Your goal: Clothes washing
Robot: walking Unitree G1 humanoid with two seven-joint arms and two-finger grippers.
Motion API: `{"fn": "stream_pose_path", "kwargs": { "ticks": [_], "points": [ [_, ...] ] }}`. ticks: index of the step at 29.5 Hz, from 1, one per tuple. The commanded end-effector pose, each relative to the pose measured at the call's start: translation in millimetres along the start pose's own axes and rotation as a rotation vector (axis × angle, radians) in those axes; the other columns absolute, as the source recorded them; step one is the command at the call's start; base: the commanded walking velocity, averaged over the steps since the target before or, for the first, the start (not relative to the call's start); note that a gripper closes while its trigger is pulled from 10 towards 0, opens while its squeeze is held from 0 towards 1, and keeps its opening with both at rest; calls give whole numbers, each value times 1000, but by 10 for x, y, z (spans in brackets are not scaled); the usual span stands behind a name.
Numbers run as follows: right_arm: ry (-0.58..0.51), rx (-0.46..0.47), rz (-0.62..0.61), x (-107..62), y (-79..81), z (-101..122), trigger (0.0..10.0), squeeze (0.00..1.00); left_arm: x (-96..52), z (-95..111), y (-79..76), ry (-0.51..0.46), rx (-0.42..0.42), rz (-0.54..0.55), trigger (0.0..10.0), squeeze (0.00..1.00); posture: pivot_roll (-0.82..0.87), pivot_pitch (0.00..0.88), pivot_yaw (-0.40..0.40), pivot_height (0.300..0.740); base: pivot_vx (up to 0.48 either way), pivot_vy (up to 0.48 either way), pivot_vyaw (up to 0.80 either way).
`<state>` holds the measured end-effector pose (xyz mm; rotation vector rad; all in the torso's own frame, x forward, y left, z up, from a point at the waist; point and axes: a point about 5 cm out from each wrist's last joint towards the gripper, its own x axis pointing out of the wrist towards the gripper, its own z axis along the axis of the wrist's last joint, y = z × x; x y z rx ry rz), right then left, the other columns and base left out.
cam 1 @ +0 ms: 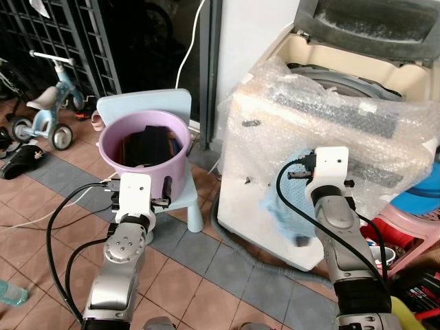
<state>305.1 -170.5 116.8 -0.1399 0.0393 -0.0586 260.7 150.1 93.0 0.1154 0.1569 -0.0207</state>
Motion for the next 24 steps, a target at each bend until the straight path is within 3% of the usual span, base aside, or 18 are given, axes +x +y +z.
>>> {"fn": "stream_pose_path", "kwargs": {
  "ticks": [1, 6, 10, 14, 24],
  "points": [
    [-44, -2, 32, 37, 60, 92, 10000, 0, -9, 36, 16, -17, -5, -13, 10000, 0, 28, 0, -35, 740, 326, 259, 0],
    [-93, -37, 97, 27, 146, 160, 10000, 0, -18, 46, 10, -19, -13, -22, 10000, 0, 29, 0, -34, 740, 359, 263, 0],
    [-100, -55, 109, 36, 106, 163, 10000, 0, -20, 48, 5, -15, -22, -32, 10000, 0, 28, 0, -31, 740, 329, 287, 0],
    [-89, -49, 80, 69, 42, 151, 10000, 0, -23, 41, 6, -12, -20, -37, 10000, 0, 28, 0, -29, 740, 292, 316, -730],
    [-87, -34, 62, 83, 67, 136, 10000, 0, -12, 57, -4, -15, -18, -53, 10000, 0, 35, 0, -17, 740, 0, 0, -800]
  ]
}}
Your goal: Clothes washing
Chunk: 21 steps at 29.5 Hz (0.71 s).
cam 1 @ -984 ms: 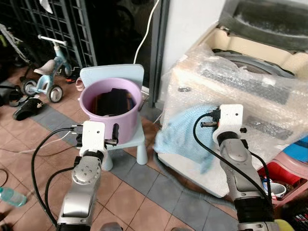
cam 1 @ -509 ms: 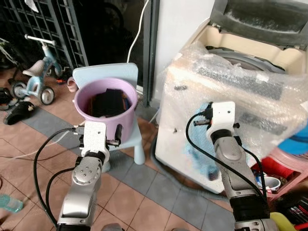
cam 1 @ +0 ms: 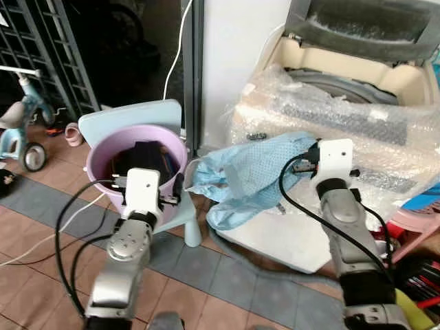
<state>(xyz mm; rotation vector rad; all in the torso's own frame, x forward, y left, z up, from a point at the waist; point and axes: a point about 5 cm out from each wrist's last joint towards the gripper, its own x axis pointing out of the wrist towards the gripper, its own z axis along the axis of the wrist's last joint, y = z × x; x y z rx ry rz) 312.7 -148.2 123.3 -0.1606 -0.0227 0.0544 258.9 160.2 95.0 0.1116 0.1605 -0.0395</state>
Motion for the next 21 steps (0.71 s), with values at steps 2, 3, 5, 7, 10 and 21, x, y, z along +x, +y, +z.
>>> {"fn": "stream_pose_path", "kwargs": {
  "ticks": [2, 3, 5, 7, 10, 21],
  "points": [
    [-17, -15, -46, 8, -150, 30, 10000, 0, 12, 54, -105, -18, -17, -37, 10000, 0, 36, 0, -18, 740, 0, 0, -800],
    [-17, -14, -46, 9, -150, 29, 10000, 0, 12, 55, -104, -18, -17, -37, 10000, 0, 37, 0, -18, 740, 0, 0, -800],
    [-19, -31, -40, 17, -151, 28, 10000, 0, 9, 78, -106, -30, -38, -54, 10000, 0, 39, 0, -17, 740, 0, 0, -800],
    [-19, -33, -39, 23, -155, 25, 10000, 0, 7, 86, -107, -31, -68, -62, 10000, 0, 38, 0, -16, 740, 0, 0, -800],
    [-28, -33, -24, 47, -166, 44, 10000, 0, 18, 89, -88, -24, -78, -49, 10000, 0, 39, 0, -16, 740, 0, 0, -800],
    [-163, -166, 241, 91, 50, 235, 10000, 0, 30, -28, -29, 34, -110, -9, 10000, 0, 25, 0, -17, 740, 82, 0, -73]
  ]
}}
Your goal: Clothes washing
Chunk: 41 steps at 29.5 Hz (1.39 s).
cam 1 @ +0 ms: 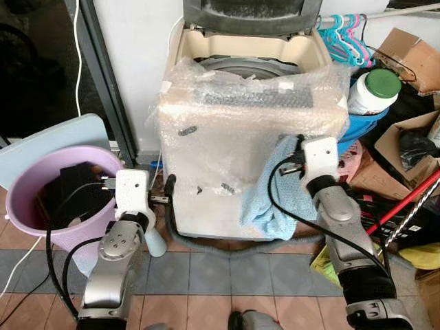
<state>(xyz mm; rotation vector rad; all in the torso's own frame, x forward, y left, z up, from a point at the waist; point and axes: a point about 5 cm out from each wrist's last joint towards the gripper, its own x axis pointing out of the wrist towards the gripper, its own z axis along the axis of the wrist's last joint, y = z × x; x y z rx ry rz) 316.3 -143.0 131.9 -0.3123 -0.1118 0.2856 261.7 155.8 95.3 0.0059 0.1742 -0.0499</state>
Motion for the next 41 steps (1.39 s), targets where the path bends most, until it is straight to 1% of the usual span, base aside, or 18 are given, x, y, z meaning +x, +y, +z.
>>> {"fn": "stream_pose_path", "kwargs": {
  "ticks": [1, 3, 8, 10, 11, 17, 26, 29, 30, 33, 34, 35, 36, 37, 38, 39, 40, 41],
  "points": [
    [-60, -16, 14, 74, -22, 142, 10000, 0, 4, -36, 14, 22, -8, 12, 10000, 0, 25, 0, -17, 740, 360, 0, 0],
    [-65, 4, 28, 96, -29, 152, 10000, 0, 17, -13, 3, 14, -7, 8, 10000, 0, 31, 0, -19, 740, 349, 0, 0],
    [-90, -25, 46, 150, -118, 214, 10000, 0, 49, 21, 67, 3, -10, 32, 10000, 0, 33, 0, -16, 740, 417, 0, 0],
    [-133, -63, 71, 209, -157, 348, 10000, 0, 54, 19, 79, 4, -11, 37, 10000, 0, 32, 0, -13, 740, 429, 0, 0],
    [-189, -114, 111, 262, -169, 504, 10000, 0, 57, 18, 81, 4, -12, 38, 10000, 0, 29, 0, -12, 740, 428, 0, 0],
    [-310, -221, 195, 422, -240, 927, 10000, 0, 69, 15, 34, 3, -16, 29, 10000, 0, 22, 0, -13, 740, 428, 0, 0],
    [-373, -290, 323, 474, -156, 1130, 10000, 0, 85, 13, 28, -1, -28, 45, 10000, 0, 24, 0, -28, 740, 427, 0, 0],
    [-384, -304, 322, 535, -202, 1195, 10000, 0, 89, 12, 22, -1, -28, 43, 10000, 0, 24, 0, -27, 740, 420, 0, 0],
    [-388, -305, 302, 577, -258, 1242, 10000, 0, 91, 12, 21, -2, -28, 43, 10000, 0, 24, 0, -27, 740, 420, 0, 0],
    [-425, -283, 125, 751, -630, 1561, 10000, 0, 108, 13, 15, -2, -27, 42, 10000, 0, 20, 0, -27, 740, 409, 0, 0],
    [-429, -275, 86, 771, -700, 1614, 10000, 0, 111, 13, 13, -2, -27, 42, 10000, 0, 20, 0, -27, 740, 368, 0, 0],
    [-429, -275, 86, 771, -700, 1614, 10000, 0, 111, 13, 13, -2, -27, 42, 10000, 0, 20, 0, -27, 740, 368, 0, 0],
    [-435, -256, 18, 792, -817, 1693, 10000, 0, 115, 16, 10, -3, -28, 44, 10000, 0, 22, 0, -27, 740, 368, 0, 0],
    [-456, -194, -173, 799, -1120, 1880, 10000, 0, 123, 25, 1, -7, -29, 47, 10000, 0, 24, 0, -28, 740, 0, 0, 0],
    [-456, -194, -173, 799, -1120, 1880, 10000, 0, 123, 25, 1, -7, -29, 47, 10000, 0, 24, 0, -28, 740, 0, 0, 0],
    [-462, -81, -391, 731, -1502, 2022, 10000, 0, 121, 34, -12, -13, -32, 46, 10000, 0, 28, 0, -30, 740, 0, 0, 0],
    [-459, -37, -464, 690, -1641, 2049, 10000, 0, 117, 33, -17, -14, -32, 45, 10000, 0, 28, 0, -30, 740, 0, 0, 0],
    [-459, -37, -464, 690, -1641, 2049, 10000, 0, 117, 33, -17, -14, -32, 45, 10000, 0, 28, 0, -30, 740, 0, 0, 0]
  ]
}}
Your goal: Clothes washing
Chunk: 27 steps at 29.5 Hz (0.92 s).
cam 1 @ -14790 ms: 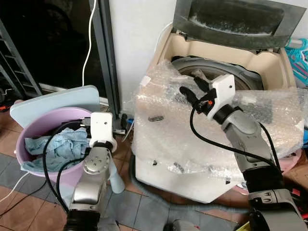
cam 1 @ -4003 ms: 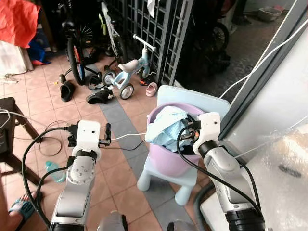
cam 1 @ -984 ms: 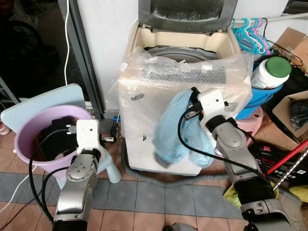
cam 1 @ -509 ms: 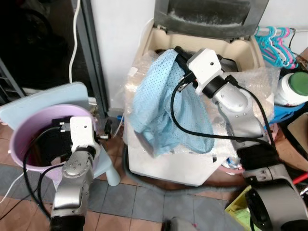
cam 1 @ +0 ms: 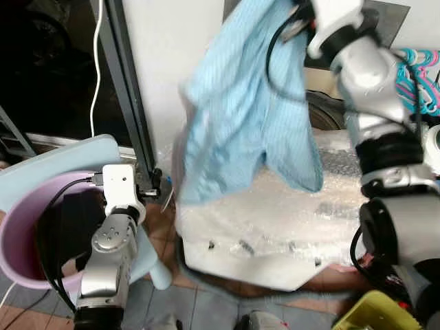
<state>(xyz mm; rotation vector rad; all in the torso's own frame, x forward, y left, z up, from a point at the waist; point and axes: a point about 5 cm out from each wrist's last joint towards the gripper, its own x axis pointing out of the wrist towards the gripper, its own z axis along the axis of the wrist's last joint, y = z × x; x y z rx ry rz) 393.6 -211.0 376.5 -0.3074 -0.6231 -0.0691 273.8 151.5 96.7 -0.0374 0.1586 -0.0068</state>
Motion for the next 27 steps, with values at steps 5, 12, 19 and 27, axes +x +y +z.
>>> {"fn": "stream_pose_path", "kwargs": {
  "ticks": [5, 12, 19, 27],
  "points": [
    [69, 15, -117, -20, -155, -140, 10000, 0, -25, -19, 14, 7, 15, 9, 10000, 0, 34, 0, -35, 740, 0, 0, 0],
    [233, 124, 56, -291, 209, -640, 10000, 188, -30, -21, 10, 11, 22, 6, 10000, 0, 34, 0, -24, 740, 0, 0, 0],
    [272, 151, 295, -516, 493, -834, 10000, 1000, 15, -11, 16, 11, 48, 9, 10000, 0, 19, 0, -16, 740, 0, 0, 0],
    [273, 84, 420, -613, 577, -869, 10000, 1000, 2, -48, -2, 42, 33, 27, 10000, 0, 15, 0, -13, 740, 0, 0, 0]
  ]
}}
